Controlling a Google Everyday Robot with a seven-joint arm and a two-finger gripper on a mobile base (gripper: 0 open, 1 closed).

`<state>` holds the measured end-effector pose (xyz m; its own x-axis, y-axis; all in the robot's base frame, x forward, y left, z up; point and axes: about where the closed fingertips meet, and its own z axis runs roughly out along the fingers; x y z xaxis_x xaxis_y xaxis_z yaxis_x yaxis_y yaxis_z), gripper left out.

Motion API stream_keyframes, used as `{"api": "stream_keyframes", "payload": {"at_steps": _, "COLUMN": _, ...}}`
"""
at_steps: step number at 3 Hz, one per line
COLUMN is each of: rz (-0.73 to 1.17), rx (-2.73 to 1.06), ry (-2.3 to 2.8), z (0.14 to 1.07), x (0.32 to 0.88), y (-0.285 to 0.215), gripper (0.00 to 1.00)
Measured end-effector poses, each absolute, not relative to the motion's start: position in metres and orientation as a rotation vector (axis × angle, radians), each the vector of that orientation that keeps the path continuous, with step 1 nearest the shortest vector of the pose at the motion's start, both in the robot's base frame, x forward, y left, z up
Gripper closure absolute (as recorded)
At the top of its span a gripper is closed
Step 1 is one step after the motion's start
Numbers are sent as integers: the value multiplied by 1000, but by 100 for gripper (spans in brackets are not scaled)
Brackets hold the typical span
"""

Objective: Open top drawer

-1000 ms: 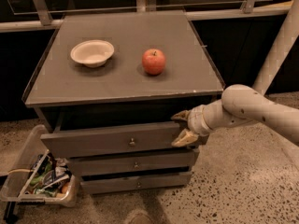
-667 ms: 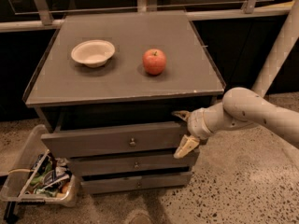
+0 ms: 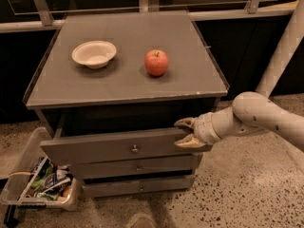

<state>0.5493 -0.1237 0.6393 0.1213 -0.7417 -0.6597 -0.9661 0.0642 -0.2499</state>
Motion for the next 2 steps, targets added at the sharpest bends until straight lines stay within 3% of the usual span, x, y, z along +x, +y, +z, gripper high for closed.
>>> {"api": "stream_keyframes", "payload": {"at_steps": 1, "rz": 422, "rx": -1725, "ry": 1668, "z": 645, "x": 550, "y": -124, "gripper": 84}}
{"api": "stream_keyframes", "payload": {"at_steps": 2, "rz": 424, "rx": -1726, "ry": 1664, "z": 648, "x": 548, "y": -123, "gripper": 100}}
